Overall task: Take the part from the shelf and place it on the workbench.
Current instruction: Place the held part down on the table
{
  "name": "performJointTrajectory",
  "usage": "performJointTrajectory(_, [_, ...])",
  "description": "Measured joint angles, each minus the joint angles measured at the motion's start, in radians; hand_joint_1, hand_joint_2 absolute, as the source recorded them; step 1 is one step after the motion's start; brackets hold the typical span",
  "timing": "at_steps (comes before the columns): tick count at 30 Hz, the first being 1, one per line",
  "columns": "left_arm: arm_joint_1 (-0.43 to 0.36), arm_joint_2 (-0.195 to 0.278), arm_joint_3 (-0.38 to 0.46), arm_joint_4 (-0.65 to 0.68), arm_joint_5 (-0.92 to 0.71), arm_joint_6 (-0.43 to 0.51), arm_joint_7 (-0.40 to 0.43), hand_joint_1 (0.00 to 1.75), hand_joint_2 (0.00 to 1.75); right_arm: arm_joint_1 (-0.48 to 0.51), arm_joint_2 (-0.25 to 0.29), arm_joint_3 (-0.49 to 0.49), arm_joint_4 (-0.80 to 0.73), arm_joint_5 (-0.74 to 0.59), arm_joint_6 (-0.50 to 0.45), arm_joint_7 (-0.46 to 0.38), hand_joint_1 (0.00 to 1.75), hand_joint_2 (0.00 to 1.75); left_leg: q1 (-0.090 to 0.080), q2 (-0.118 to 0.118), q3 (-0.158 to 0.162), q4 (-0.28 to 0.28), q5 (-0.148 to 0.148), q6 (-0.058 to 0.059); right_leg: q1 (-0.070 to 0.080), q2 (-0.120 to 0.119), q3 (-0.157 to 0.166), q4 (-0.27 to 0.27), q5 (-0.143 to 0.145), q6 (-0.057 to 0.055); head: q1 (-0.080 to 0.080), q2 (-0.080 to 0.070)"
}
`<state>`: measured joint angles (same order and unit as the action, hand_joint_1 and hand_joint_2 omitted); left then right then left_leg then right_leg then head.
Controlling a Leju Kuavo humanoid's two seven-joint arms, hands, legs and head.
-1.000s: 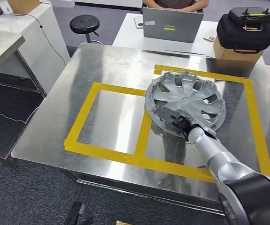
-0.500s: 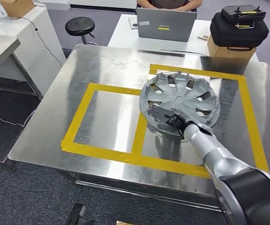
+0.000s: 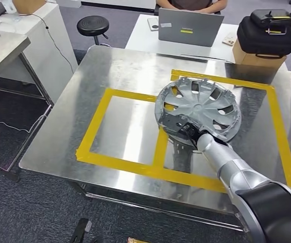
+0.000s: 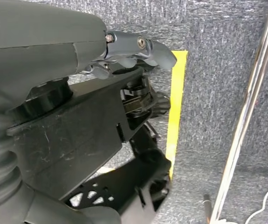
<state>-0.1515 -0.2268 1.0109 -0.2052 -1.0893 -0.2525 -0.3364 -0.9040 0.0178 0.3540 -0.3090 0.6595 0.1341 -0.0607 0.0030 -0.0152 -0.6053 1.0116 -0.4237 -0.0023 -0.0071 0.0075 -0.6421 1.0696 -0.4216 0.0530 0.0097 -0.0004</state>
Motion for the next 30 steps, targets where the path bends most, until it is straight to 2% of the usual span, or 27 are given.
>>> performJointTrajectory(1, [0.0, 0.0, 0.0, 0.0, 0.002, 0.0, -0.001, 0.0, 1.75, -0.005, 0.0, 0.0, 0.0, 0.005, -0.008, 0.007, 0.0, 0.0, -0.001, 0.0, -0.001, 0.0, 0.0, -0.004, 0.002, 0.0, 0.014, -0.028, 0.005, -0.002, 0.0, 0.0])
performJointTrajectory(4, [0.002, 0.0, 0.002, 0.0, 0.015, 0.002, -0.007, 0.0, 1.75, -0.022, 0.001, 0.002, -0.002, 0.037, -0.074, 0.062, 0.0, 0.0, 0.001, -0.001, -0.004, -0.003, 0.003, -0.021, 0.003, 0.001, 0.014, -0.037, 0.008, -0.015, 0.0, 0.0])
performJointTrajectory(5, [0.003, 0.0, 0.003, 0.0, 0.022, 0.003, -0.01, 0.0, 1.75, -0.034, 0.002, 0.004, -0.005, 0.052, -0.109, 0.086, 0.0, 0.0, 0.001, 0.0, -0.009, 0.008, -0.006, -0.027, 0.001, 0.001, 0.014, -0.039, 0.01, -0.021, -0.001, 0.0])
performJointTrajectory(7, [0.004, 0.001, 0.009, 0.0, 0.033, 0.007, -0.017, 0.0, 1.75, -0.061, 0.006, 0.008, -0.018, 0.078, -0.188, 0.123, 0.0, 0.0, 0.002, 0.003, -0.045, 0.084, -0.051, -0.038, -0.004, 0.001, 0.015, -0.043, 0.012, -0.029, -0.004, 0.0])
performJointTrajectory(9, [0.006, 0.001, 0.018, 0.0, 0.042, 0.012, -0.024, 0.0, 1.75, -0.082, 0.011, 0.013, -0.034, 0.096, -0.251, 0.142, 0.0, 0.0, 0.005, 0.004, -0.109, 0.212, -0.106, -0.045, -0.005, 0.001, 0.015, -0.043, 0.012, -0.031, -0.006, 0.0])
performJointTrajectory(10, [0.008, 0.001, 0.022, 0.0, 0.047, 0.015, -0.028, 0.0, 1.75, -0.087, 0.012, 0.015, -0.044, 0.105, -0.277, 0.149, 0.0, 0.0, 0.005, 0.004, -0.133, 0.256, -0.116, -0.047, -0.005, 0.001, 0.016, -0.043, 0.012, -0.032, -0.006, 0.0])
performJointTrajectory(11, [0.011, 0.001, 0.024, 0.0, 0.051, 0.017, -0.031, 0.0, 1.75, -0.089, 0.013, 0.018, -0.057, 0.116, -0.302, 0.154, 0.0, 0.0, 0.006, 0.004, -0.141, 0.266, -0.108, -0.048, -0.006, 0.001, 0.016, -0.043, 0.012, -0.031, -0.006, 0.0])
performJointTrajectory(12, [0.014, 0.001, 0.027, 0.0, 0.056, 0.02, -0.035, 0.0, 1.75, -0.088, 0.013, 0.021, -0.074, 0.129, -0.331, 0.158, 0.0, 0.0, 0.006, 0.004, -0.131, 0.239, -0.082, -0.048, -0.006, 0.001, 0.017, -0.043, 0.011, -0.031, -0.006, 0.0])
performJointTrajectory(14, [0.018, 0.001, 0.033, 0.0, 0.064, 0.023, -0.042, 0.0, 1.75, -0.088, 0.013, 0.025, -0.115, 0.152, -0.384, 0.163, 0.0, 0.0, 0.008, 0.007, -0.071, 0.117, -0.015, -0.047, -0.007, 0.001, 0.017, -0.042, 0.01, -0.025, -0.006, 0.0])
performJointTrajectory(16, [0.019, 0.0, 0.041, 0.0, 0.07, 0.025, -0.048, 0.0, 1.75, -0.085, 0.013, 0.027, -0.159, 0.174, -0.428, 0.168, 0.0, 0.0, 0.009, 0.007, -0.023, 0.02, 0.014, -0.04, -0.003, 0.002, 0.013, -0.039, 0.01, -0.015, -0.007, 0.0])
performJointTrajectory(17, [0.021, 0.0, 0.045, 0.0, 0.073, 0.028, -0.05, 0.0, 1.75, -0.076, 0.011, 0.027, -0.186, 0.188, -0.457, 0.17, 0.0, 0.0, 0.008, 0.007, -0.014, 0.001, 0.013, -0.034, -0.001, 0.003, 0.013, -0.041, 0.01, -0.01, -0.007, 0.0])
performJointTrajectory(19, [0.026, 0.0, 0.05, 0.0, 0.081, 0.035, -0.056, 0.0, 1.75, -0.038, 0.005, 0.028, -0.263, 0.226, -0.551, 0.171, 0.0, 0.0, 0.008, 0.005, -0.012, -0.005, 0.013, -0.019, -0.002, 0.002, 0.013, -0.045, 0.01, 0.001, -0.006, 0.0])
performJointTrajectory(21, [0.03, 0.0, 0.054, 0.0, 0.087, 0.042, -0.062, 0.0, 1.75, 0.022, -0.008, 0.027, -0.382, 0.256, -0.647, 0.162, 0.0, 0.0, 0.01, 0.005, -0.011, -0.007, 0.015, -0.005, -0.003, 0.001, -0.003, -0.01, -0.016, 0.01, -0.002, 0.0])
performJointTrajectory(22, [0.031, 0.0, 0.056, 0.0, 0.09, 0.044, -0.065, 0.0, 1.75, 0.057, -0.014, 0.025, -0.45, 0.261, -0.68, 0.15, 0.0, 0.0, 0.01, 0.004, -0.011, -0.008, 0.015, 0.0, -0.003, 0.001, -0.026, 0.039, -0.044, 0.013, 0.0, 0.0])
performJointTrajectory(24, [0.034, -0.001, 0.063, 0.0, 0.094, 0.049, -0.069, 0.0, 1.75, 0.136, -0.02, 0.018, -0.581, 0.245, -0.724, 0.104, 0.0, 0.0, 0.008, 0.004, -0.011, -0.008, 0.014, 0.007, -0.002, 0.001, -0.09, 0.176, -0.108, 0.015, 0.004, 0.0])
performJointTrajectory(25, [0.036, -0.001, 0.067, 0.0, 0.095, 0.052, -0.07, 0.0, 1.75, 0.182, -0.021, 0.011, -0.648, 0.225, -0.744, 0.06, 0.0, 0.0, 0.007, 0.003, -0.01, -0.008, 0.013, 0.008, -0.002, 0.0, -0.116, 0.227, -0.125, 0.014, 0.004, 0.0])
performJointTrajectory(26, [0.038, -0.001, 0.07, 0.0, 0.095, 0.054, -0.072, 0.0, 1.75, 0.236, -0.021, 0.003, -0.723, 0.205, -0.767, 0.003, 0.0, 0.0, 0.006, 0.001, -0.01, -0.008, 0.012, 0.009, -0.002, 0.0, -0.125, 0.244, -0.123, 0.013, 0.004, 0.0])
performJointTrajectory(27, [0.04, -0.001, 0.072, 0.0, 0.095, 0.056, -0.073, 0.0, 1.75, 0.291, -0.02, -0.007, -0.804, 0.188, -0.788, -0.057, 0.0, 0.0, 0.006, -0.001, -0.008, -0.008, 0.01, 0.008, -0.002, 0.0, -0.113, 0.219, -0.102, 0.011, 0.005, 0.0])
performJointTrajectory(29, [0.043, -0.002, 0.074, 0.0, 0.095, 0.057, -0.075, 0.0, 0.87, 0.382, -0.016, -0.023, -0.948, 0.173, -0.815, -0.142, 0.0, 0.0, 0.006, -0.005, -0.004, -0.007, 0.006, 0.004, -0.002, -0.001, -0.047, 0.086, -0.039, 0.007, 0.008, 0.0])
performJointTrajectory(30, [0.044, -0.003, 0.074, 0.0, 0.095, 0.057, -0.075, 0.0, 0.44, 0.411, -0.012, -0.028, -1.003, 0.169, -0.818, -0.166, 0.0, 0.0, 0.003, -0.005, -0.003, -0.006, 0.004, -0.001, -0.002, -0.001, -0.014, 0.024, -0.017, 0.004, 0.007, 0.0])
